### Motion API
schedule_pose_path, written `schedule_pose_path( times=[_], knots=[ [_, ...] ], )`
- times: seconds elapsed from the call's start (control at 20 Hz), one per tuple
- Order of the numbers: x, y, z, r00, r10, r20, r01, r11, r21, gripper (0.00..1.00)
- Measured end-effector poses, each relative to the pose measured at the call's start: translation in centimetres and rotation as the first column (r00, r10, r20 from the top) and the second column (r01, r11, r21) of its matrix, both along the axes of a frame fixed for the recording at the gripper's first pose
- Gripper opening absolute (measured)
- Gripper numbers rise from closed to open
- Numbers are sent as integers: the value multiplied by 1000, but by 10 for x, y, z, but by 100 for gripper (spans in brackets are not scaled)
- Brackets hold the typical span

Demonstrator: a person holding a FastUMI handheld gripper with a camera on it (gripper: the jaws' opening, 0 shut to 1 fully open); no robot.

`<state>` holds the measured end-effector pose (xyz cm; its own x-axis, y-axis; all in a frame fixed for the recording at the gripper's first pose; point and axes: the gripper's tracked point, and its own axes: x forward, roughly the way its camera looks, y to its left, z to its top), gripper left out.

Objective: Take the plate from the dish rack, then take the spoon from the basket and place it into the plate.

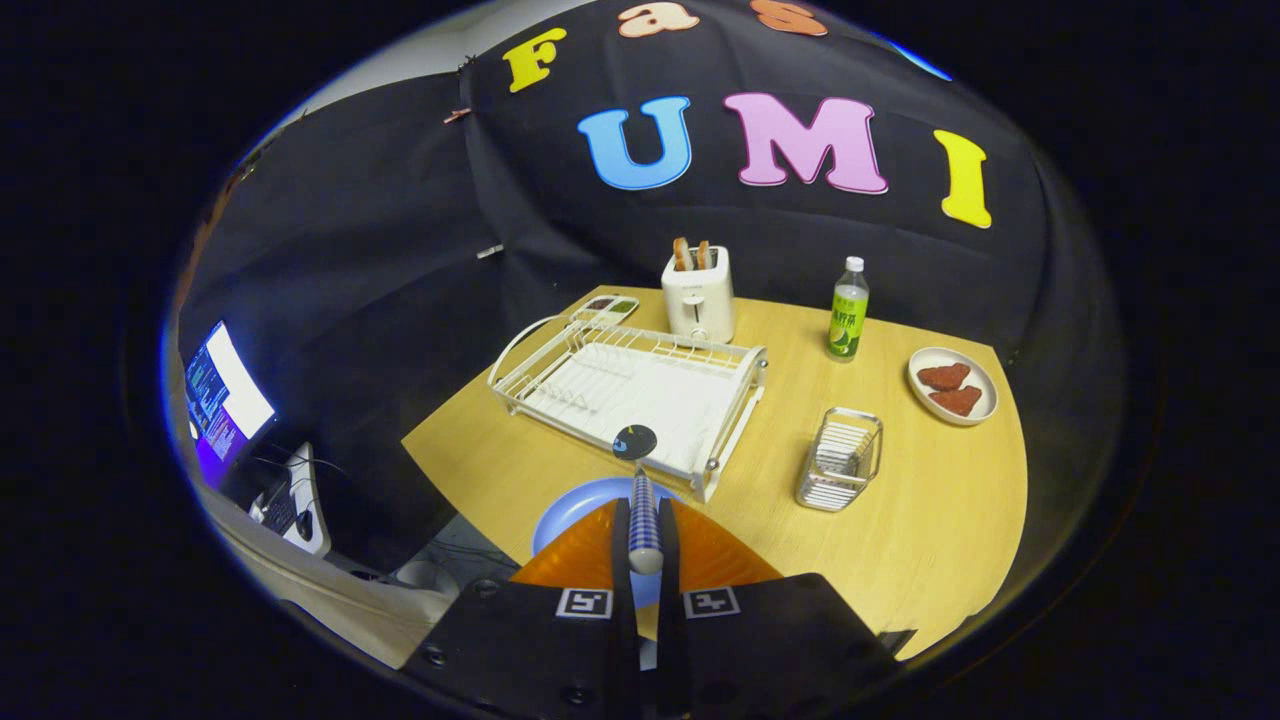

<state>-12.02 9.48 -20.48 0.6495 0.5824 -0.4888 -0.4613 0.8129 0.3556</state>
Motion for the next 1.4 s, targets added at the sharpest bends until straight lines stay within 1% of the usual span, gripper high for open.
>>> schedule_pose_path(
  times=[0.2,0.4,0.6,0.8,0.85,1.0,1.2,1.25,1.3,1.35,1.4],
  knots=[
    [-11,30,-54,996,65,-67,-71,994,-86,11],
    [-7,54,-96,988,86,-128,-101,989,-112,11],
    [-4,68,-115,986,94,-141,-111,987,-120,11],
    [-5,71,-124,981,92,-170,-112,988,-108,15],
    [-6,71,-129,979,89,-182,-110,988,-111,18],
    [-6,71,-137,975,83,-205,-108,987,-117,18],
    [-3,73,-140,975,65,-212,-92,989,-120,48],
    [-3,73,-140,975,62,-215,-90,989,-121,65],
    [-2,73,-140,974,63,-217,-91,988,-121,72],
    [-1,72,-141,974,58,-218,-87,988,-127,89],
    [0,73,-143,974,58,-220,-87,988,-125,97]
  ],
)
